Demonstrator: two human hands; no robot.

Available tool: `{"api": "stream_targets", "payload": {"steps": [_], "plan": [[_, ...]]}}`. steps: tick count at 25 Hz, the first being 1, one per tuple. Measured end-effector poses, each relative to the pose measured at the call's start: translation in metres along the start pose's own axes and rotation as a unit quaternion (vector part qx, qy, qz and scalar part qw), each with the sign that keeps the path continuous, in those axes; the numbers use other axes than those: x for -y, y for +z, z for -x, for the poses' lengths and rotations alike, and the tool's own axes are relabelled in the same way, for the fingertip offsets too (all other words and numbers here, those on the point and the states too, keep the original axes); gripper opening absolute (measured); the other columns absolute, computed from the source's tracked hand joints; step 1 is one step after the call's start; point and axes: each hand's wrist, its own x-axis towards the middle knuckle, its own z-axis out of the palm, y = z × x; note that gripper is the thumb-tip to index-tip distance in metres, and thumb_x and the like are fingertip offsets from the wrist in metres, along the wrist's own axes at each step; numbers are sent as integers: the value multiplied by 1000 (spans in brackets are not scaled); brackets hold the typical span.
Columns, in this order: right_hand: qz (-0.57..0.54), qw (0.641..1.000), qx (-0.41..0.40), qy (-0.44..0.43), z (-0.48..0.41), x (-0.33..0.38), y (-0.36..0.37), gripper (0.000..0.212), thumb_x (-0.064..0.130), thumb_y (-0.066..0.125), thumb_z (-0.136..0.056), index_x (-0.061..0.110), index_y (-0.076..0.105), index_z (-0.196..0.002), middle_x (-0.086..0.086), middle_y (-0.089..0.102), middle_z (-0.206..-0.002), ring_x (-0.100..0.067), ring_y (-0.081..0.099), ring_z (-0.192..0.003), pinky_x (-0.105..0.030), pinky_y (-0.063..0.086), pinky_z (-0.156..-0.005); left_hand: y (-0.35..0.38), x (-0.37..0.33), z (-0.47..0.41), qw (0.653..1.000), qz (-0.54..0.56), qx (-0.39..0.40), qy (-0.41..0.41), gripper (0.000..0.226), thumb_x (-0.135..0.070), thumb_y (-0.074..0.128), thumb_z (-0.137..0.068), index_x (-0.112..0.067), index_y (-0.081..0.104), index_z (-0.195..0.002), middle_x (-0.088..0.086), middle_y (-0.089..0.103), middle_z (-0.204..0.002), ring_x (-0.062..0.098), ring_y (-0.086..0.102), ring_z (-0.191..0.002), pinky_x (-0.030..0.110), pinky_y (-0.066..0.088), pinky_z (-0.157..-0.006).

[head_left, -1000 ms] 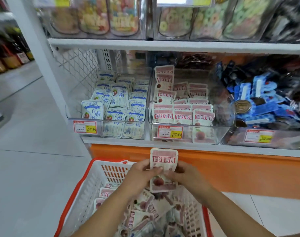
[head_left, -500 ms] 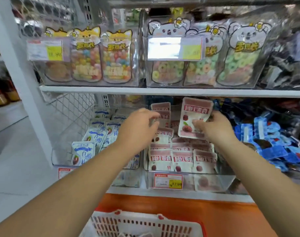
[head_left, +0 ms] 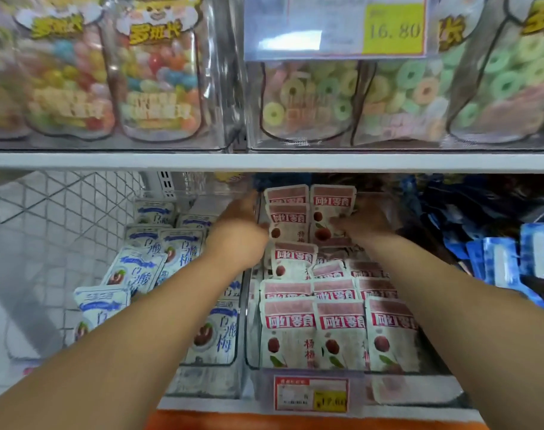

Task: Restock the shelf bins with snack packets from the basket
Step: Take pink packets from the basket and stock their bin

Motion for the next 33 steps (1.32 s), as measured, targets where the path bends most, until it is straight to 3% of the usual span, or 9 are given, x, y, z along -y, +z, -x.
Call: {"api": "stream_targets", "payload": {"steps": [8, 12, 15, 20, 22, 25, 28, 31, 33], "plan": [[56, 998, 25, -24, -2, -9, 15, 34, 27, 71, -86, 19, 61, -117, -3, 67, -119, -24, 63, -109, -32, 49, -87, 8, 9, -6, 999, -38, 6, -9, 31, -12, 53, -90, -22, 57, -119, 8, 67, -99, 29, 60, -68, 24, 38, -52], [61, 998, 27, 0, -1, -9, 10, 34, 27, 71, -85, 16, 63, -117, -5, 68, -118, -24, 64, -106, -32, 51, -84, 4, 6, -3, 997, -70, 16, -6, 30, -18, 52, -91, -23, 57, -120, 4, 64, -106, 27, 61, -74, 25, 39, -57], [64, 997, 20, 33, 7, -9, 7, 35, 28, 71, -86, 14, 64, -117, -8, 69, -118, -23, 66, -97, -25, 47, -69, 0, 1, 2, 997, -63, 30, -19, 26, -27, 52, -92, -23, 59, -118, 5, 66, -103, 25, 61, -78, 26, 41, -60], [57, 997, 6, 59, 21, 5, -3, 49, 26, 69, -89, 3, 53, -130, -14, 60, -128, -32, 60, -112, -31, 46, -81, -11, -12, 12, 993, -89, 75, -27, 32, -35, 55, -94, -19, 57, -121, 7, 66, -114, 23, 59, -89, 24, 41, -69], [40, 997, 0, 70, 26, 7, -9, 56, 26, 72, -87, 4, 49, -133, -16, 61, -124, -32, 62, -107, -33, 50, -84, -18, -17, 25, 992, -91, 86, -20, 38, -35, 55, -96, -16, 54, -128, 7, 62, -124, 25, 59, -104, 23, 40, -77], [89, 993, 26, 71, 43, 15, -22, 51, 34, 67, -90, 4, 53, -129, -12, 64, -112, -29, 63, -101, -32, 51, -81, -33, -16, 52, 995, -70, 64, 3, 30, -39, 55, -95, -21, 57, -119, 3, 60, -114, 17, 59, -101, 26, 45, -80], [55, 997, -29, -50, 88, 29, -28, 19, 26, 61, -94, 11, 59, -106, -4, 61, -88, -21, 58, -85, -24, 42, -65, -48, 1, 96, 993, -79, -46, 68, 47, -30, 57, -95, -21, 47, -140, 4, 51, -131, 19, 53, -114, 33, 45, -97], [-108, 970, -62, -207, 170, 39, -17, 23, 13, 58, -94, 24, 52, -113, 7, 57, -89, -3, 52, -76, -12, 41, -65, -55, 26, 165, 978, -40, -128, 159, 35, -21, 58, -93, -22, 58, -128, -7, 54, -112, 8, 51, -94, 29, 48, -83], [-72, 955, -6, -289, 221, 26, 3, 23, 11, 57, -93, 21, 55, -114, 10, 54, -84, -3, 50, -73, -11, 39, -64, -44, 57, 209, 982, -35, -111, 151, 29, -23, 57, -93, -23, 60, -122, -9, 53, -106, 5, 50, -89, 26, 47, -78]]}}
